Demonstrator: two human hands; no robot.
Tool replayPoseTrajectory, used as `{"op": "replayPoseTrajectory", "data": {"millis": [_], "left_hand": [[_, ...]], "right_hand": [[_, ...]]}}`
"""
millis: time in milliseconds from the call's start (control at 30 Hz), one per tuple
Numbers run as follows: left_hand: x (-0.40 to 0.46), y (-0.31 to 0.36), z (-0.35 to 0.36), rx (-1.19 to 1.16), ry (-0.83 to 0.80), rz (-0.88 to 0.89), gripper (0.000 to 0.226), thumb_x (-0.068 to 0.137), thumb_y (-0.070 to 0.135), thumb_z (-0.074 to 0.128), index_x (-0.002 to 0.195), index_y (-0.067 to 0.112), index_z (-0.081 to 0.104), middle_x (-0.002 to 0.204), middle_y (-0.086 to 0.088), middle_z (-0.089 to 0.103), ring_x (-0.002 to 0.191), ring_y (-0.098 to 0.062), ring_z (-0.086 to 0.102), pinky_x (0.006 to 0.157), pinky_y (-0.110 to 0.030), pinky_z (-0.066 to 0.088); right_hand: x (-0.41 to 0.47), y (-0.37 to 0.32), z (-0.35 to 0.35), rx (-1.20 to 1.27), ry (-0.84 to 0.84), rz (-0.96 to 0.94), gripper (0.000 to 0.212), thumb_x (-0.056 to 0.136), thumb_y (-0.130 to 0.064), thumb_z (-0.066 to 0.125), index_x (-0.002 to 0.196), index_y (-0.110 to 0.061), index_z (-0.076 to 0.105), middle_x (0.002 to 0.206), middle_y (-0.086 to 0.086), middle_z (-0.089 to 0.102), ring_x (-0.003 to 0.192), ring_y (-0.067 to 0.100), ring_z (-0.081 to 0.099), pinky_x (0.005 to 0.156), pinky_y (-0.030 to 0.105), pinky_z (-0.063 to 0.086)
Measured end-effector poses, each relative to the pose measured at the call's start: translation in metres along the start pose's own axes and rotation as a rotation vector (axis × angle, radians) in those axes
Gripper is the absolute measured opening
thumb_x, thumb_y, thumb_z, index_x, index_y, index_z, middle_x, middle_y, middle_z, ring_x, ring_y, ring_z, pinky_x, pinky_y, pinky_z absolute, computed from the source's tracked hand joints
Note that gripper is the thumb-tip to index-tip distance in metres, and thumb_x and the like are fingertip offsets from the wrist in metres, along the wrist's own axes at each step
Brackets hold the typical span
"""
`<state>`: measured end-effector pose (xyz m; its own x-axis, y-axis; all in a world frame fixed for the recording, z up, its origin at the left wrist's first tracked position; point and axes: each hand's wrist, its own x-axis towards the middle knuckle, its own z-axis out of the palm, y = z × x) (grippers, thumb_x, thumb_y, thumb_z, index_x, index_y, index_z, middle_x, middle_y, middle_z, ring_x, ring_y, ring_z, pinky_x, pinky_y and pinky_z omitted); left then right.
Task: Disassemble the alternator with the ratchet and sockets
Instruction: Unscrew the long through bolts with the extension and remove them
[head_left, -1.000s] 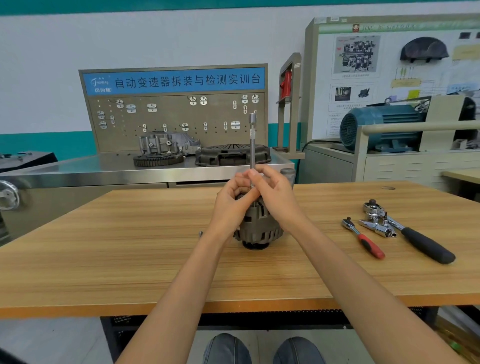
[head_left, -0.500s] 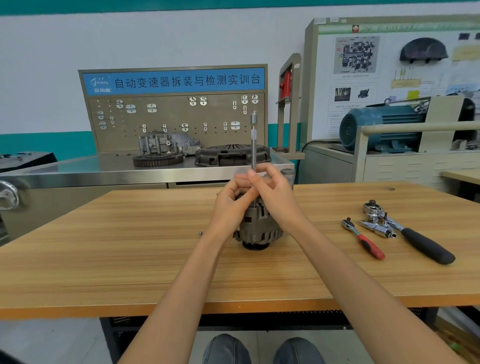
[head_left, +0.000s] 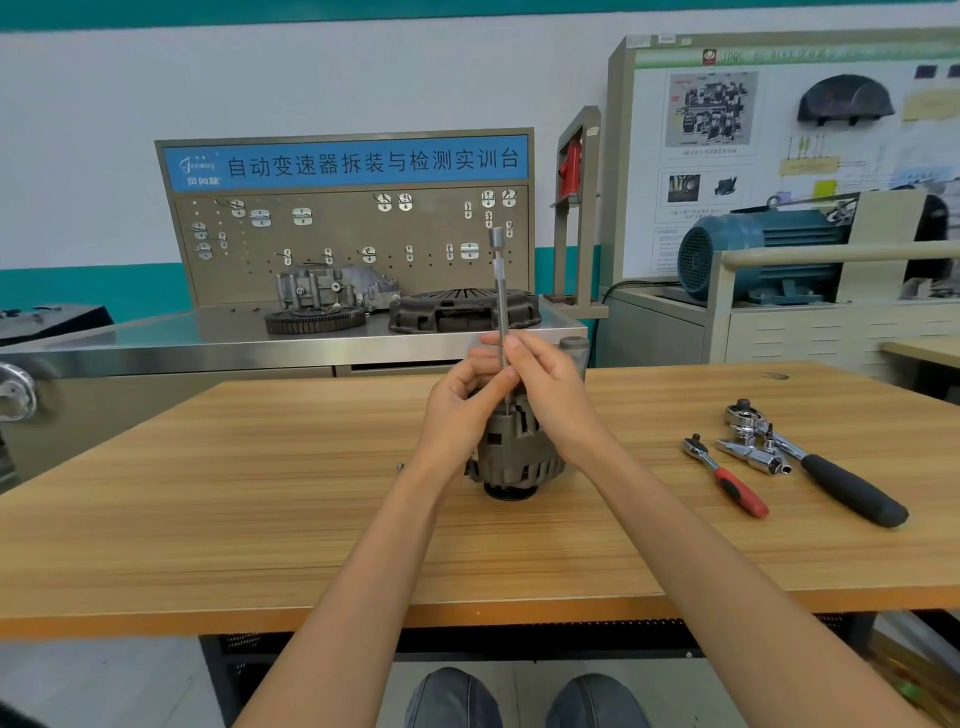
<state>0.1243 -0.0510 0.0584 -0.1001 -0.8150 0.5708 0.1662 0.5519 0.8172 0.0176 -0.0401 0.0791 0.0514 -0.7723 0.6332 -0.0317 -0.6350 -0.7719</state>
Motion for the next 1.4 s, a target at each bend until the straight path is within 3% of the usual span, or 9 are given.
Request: {"op": "replayPoseTrajectory", "data": {"millis": [100,367,533,733,867,1000,1200,1300,1400], "left_hand": [[0.002,0.000,0.003,0.002,0.020,-0.003,0.016,0.091,0.009,0.061,0.102,-0.002,0.064,0.093,-0.006,0.068,0.085,-0.004,0.063,0.075,-0.014,0.050],[0.000,0.000,-0.002,-0.023,-0.013,-0.043,0.024,0.095,0.015,0.056,0.115,0.009,0.068,0.108,-0.001,0.071,0.096,0.001,0.065,0.074,-0.009,0.047],[-0.002,0.002,-0.002,-0.020,-0.017,-0.045,0.019,0.094,0.014,0.058,0.109,0.011,0.069,0.100,0.002,0.072,0.092,0.001,0.066,0.073,-0.009,0.048],[-0.001,0.001,-0.003,0.021,-0.030,-0.032,0.016,0.093,0.017,0.060,0.105,0.016,0.070,0.101,0.000,0.074,0.096,-0.008,0.067,0.076,-0.014,0.050],[0.000,0.000,-0.004,0.050,-0.030,-0.031,0.013,0.092,0.021,0.061,0.101,0.021,0.070,0.098,0.002,0.074,0.095,-0.010,0.067,0.076,-0.016,0.050],[-0.001,0.000,-0.005,0.077,-0.026,-0.024,0.016,0.092,0.019,0.062,0.105,0.020,0.071,0.099,0.003,0.074,0.096,-0.008,0.068,0.077,-0.016,0.051],[-0.007,0.004,-0.003,0.167,-0.100,0.048,0.037,0.094,0.012,0.057,0.080,0.040,0.076,0.087,0.010,0.075,0.086,-0.004,0.067,0.080,-0.020,0.053],[-0.008,0.004,-0.002,0.175,-0.070,0.034,0.033,0.094,0.014,0.059,0.079,0.038,0.076,0.088,0.007,0.075,0.089,-0.009,0.068,0.090,-0.035,0.051],[-0.008,0.003,0.000,0.211,-0.030,0.030,0.031,0.092,0.017,0.061,0.077,0.039,0.076,0.087,0.006,0.075,0.093,-0.017,0.068,0.104,-0.055,0.038]], "right_hand": [[-0.001,0.000,0.001,-0.016,0.012,0.010,0.014,0.097,-0.028,0.050,0.106,-0.023,0.059,0.082,-0.020,0.070,0.089,-0.007,0.063,0.078,0.010,0.049],[0.000,0.000,-0.003,-0.024,0.010,-0.039,0.020,0.099,-0.016,0.043,0.097,-0.013,0.063,0.097,-0.003,0.070,0.096,0.007,0.065,0.087,0.019,0.050],[-0.001,0.000,-0.001,-0.011,0.015,-0.030,0.024,0.100,-0.016,0.041,0.095,-0.019,0.065,0.092,-0.008,0.070,0.092,0.002,0.065,0.084,0.016,0.050],[0.006,-0.007,-0.002,0.144,0.043,0.052,0.029,0.098,-0.026,0.047,0.123,-0.016,0.056,0.098,-0.004,0.072,0.096,0.011,0.067,0.082,0.022,0.054],[0.012,-0.016,-0.006,0.056,0.050,-0.025,0.018,0.097,-0.020,0.050,0.110,-0.015,0.061,0.089,-0.006,0.072,0.086,0.006,0.068,0.068,0.017,0.053],[0.012,-0.019,-0.004,0.015,0.034,-0.043,0.017,0.099,-0.017,0.045,0.099,-0.015,0.063,0.082,-0.003,0.070,0.078,0.003,0.068,0.067,0.014,0.052],[0.010,-0.020,-0.001,0.031,0.014,-0.041,0.020,0.100,-0.014,0.041,0.092,-0.017,0.060,0.082,0.003,0.069,0.076,0.009,0.069,0.071,0.023,0.057],[0.010,-0.020,-0.002,-0.008,0.011,-0.053,0.020,0.100,-0.014,0.041,0.092,-0.017,0.059,0.082,0.002,0.069,0.076,0.010,0.069,0.070,0.023,0.056],[0.009,-0.020,-0.003,-0.048,0.028,-0.064,0.018,0.100,-0.013,0.041,0.095,-0.013,0.059,0.082,0.002,0.069,0.078,0.012,0.069,0.072,0.026,0.057]]}}
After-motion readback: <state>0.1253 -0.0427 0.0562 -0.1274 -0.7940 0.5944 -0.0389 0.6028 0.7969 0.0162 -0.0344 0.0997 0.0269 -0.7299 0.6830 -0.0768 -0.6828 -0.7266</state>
